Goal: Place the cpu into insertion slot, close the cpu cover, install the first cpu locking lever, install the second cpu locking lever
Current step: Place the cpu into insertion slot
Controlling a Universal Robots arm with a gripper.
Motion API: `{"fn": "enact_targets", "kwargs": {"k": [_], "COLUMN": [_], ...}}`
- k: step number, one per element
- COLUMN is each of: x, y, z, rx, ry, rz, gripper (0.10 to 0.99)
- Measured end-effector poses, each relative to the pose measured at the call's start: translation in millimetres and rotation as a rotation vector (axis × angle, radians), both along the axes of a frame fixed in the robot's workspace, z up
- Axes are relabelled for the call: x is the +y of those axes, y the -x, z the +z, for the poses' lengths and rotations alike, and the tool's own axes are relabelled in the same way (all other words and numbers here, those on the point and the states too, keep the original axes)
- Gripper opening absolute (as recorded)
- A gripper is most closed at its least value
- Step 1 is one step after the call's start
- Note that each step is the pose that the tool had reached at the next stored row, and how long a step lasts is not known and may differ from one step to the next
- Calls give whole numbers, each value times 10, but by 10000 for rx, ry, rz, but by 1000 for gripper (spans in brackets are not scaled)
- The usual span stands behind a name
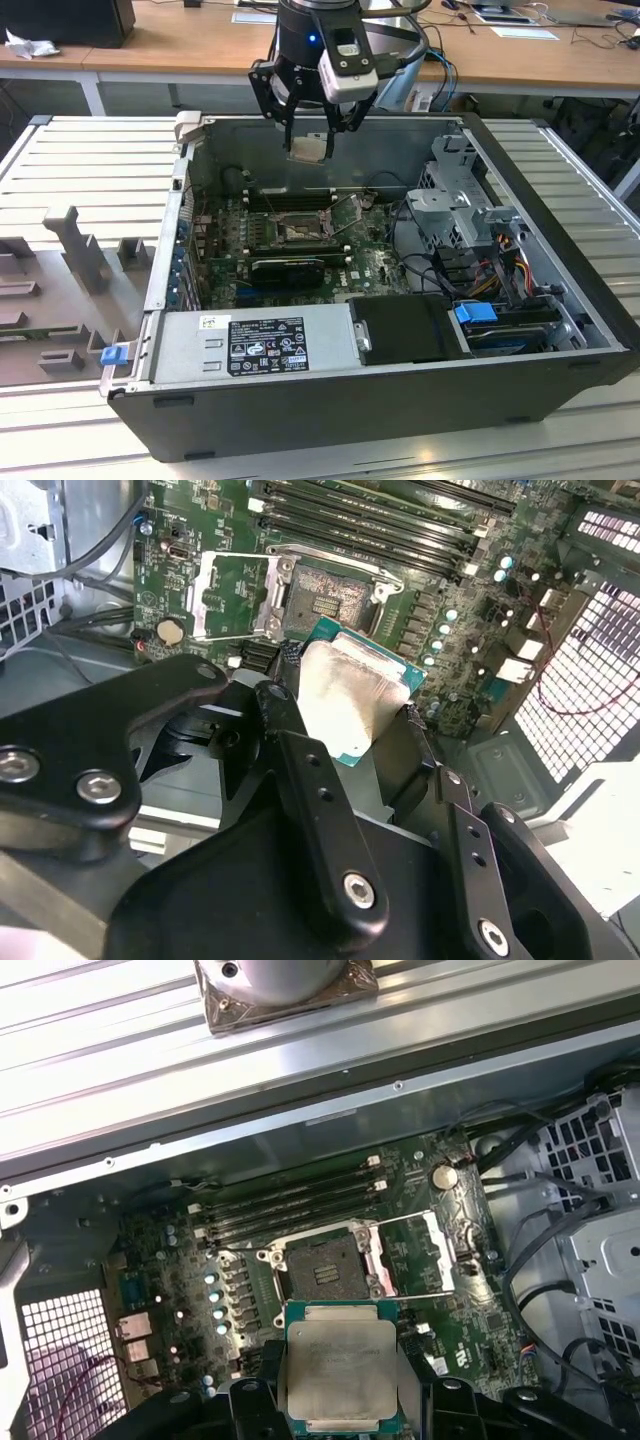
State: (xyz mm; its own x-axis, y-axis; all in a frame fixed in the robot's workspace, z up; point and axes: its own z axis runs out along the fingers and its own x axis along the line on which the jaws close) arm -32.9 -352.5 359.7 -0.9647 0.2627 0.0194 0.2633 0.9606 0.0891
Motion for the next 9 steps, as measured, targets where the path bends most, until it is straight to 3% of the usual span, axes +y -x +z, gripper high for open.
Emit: {"fn": "enact_targets", "kwargs": {"k": [9], "x": [0], "y": [0], "z": [-1], "rx": [-1], "ry": [0], "rz": [-421], "gripper": [533]}}
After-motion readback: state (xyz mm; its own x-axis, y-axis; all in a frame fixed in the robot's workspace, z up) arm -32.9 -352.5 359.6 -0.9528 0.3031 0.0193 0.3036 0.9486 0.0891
